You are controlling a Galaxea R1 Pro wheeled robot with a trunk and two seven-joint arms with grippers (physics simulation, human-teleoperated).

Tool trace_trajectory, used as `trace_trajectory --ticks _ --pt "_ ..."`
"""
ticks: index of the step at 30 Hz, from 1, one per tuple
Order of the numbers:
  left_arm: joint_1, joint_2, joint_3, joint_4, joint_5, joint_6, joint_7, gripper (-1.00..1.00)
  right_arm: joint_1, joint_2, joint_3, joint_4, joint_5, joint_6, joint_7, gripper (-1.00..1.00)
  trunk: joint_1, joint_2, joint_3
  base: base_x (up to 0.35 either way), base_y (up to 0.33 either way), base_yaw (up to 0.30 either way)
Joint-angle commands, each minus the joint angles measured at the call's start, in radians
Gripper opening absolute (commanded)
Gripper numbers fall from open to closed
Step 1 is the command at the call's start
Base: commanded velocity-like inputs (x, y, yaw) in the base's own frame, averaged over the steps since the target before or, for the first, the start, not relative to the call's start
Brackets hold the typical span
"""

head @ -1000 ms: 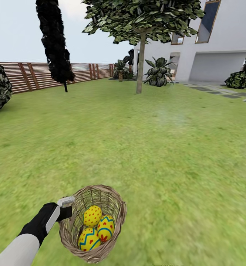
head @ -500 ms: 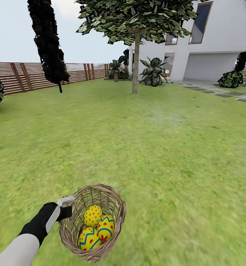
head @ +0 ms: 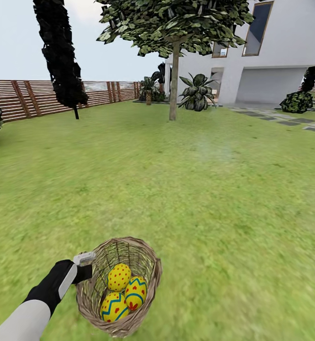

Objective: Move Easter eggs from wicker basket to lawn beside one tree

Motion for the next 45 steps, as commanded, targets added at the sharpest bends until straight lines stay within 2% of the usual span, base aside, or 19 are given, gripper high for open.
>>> trace_trajectory --ticks 1,45 --pt "0.0 0.0 0.0 -0.002 0.017 0.004 0.008 -1.0 -0.001 0.0 0.003 0.002 0.009 -0.005 0.0 1.0 0.001 0.0 -0.001 0.329 0.0 0.0" --pt "0.0 0.0 -0.001 -0.002 0.015 0.004 0.008 -1.0 -0.001 0.0 0.003 0.001 0.009 -0.005 0.0 1.0 0.001 0.0 -0.001 0.329 0.0 -0.012"
